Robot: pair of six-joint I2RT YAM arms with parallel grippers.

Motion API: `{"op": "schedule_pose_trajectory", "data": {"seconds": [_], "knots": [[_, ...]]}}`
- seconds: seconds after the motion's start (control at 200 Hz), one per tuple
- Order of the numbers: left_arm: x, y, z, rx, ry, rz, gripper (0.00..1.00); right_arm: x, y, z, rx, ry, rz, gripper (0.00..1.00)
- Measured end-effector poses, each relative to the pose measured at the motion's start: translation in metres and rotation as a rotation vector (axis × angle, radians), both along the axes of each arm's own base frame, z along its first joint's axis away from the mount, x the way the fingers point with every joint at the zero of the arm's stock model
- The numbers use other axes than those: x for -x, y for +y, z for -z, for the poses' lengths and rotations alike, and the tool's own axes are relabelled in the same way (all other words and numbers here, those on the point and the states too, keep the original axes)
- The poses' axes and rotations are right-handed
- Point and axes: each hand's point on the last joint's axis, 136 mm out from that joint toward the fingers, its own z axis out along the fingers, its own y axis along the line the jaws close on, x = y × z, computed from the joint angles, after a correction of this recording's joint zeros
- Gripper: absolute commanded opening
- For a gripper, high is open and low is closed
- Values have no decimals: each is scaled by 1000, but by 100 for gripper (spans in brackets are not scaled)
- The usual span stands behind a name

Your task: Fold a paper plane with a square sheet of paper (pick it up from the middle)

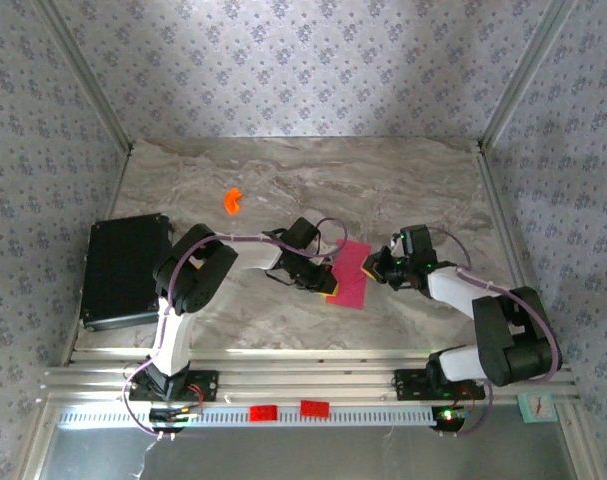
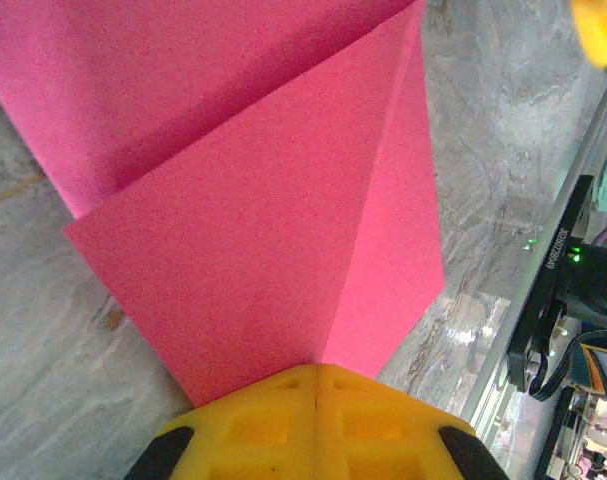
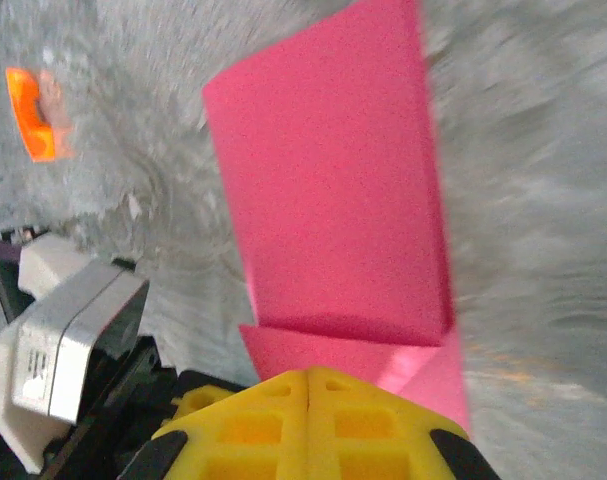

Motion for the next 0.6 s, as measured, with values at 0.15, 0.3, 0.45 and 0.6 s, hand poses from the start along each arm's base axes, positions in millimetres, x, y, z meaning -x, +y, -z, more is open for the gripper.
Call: {"op": "schedule_pose_trajectory", "data": {"seconds": [0.15,0.3,0.45,0.6], "knots": [[0,0,0,-2,5,-6,0,8,24,20,6,57,-63,6],[0,0,-1,-4,5,-6,0,11,22,38,19,118,-59,0],[2,3,-1,-29,3,-11,0,9,23,38,16,119,-60,0],[8,13,-1,-75,12,-10,0,9,23,39,12,115,-62,0]]}}
